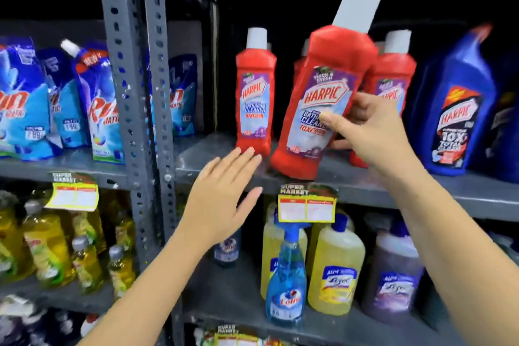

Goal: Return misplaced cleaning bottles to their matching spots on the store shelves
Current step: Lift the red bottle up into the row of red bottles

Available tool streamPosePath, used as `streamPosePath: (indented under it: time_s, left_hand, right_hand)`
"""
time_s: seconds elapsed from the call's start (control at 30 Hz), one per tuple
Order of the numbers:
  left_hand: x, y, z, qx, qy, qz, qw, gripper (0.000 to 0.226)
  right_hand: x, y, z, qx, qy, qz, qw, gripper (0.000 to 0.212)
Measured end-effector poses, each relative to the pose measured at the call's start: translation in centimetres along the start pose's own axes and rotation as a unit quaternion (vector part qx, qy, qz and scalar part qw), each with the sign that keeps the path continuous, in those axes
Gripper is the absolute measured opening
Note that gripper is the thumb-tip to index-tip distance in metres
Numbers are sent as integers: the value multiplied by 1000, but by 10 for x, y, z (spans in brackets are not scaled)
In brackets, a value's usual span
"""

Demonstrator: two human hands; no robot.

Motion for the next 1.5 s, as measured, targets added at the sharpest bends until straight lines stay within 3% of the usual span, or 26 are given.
streamPosePath:
  time_s: [0.13,0.27,0.47,0.67,0.93,1.13,1.5]
  left_hand:
    - [33,-6,-16,-21,-73,-28,997,58]
    - [32,-8,-17,-30,-31,-35,998,51]
    - [32,-7,-15,-32,-8,-27,999,46]
    - [33,-9,-15,-33,4,-27,999,45]
    - [31,-7,-16,-37,29,-26,999,43]
    - [33,-9,-15,-41,22,-18,999,44]
    - [32,-8,-14,-42,31,-20,998,43]
  right_hand:
    - [-8,18,-27,40,-2,53,998,16]
    - [-6,36,-48,73,-9,106,992,14]
    - [-3,58,-44,118,-18,43,992,34]
    - [15,90,-27,111,-70,79,988,65]
    - [7,111,-47,129,-28,91,987,62]
    - [11,123,-64,171,-79,43,981,66]
    - [19,130,-63,166,-107,-19,980,64]
Point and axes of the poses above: each hand's wrist, its own z-axis away from the middle knuckle, its own x-axis out of the palm, y = z × x, the point moved 8 cm from there along -z, towards the middle knuckle, and after that the axes turned 9 degrees about -y, right-handed, at the moved point
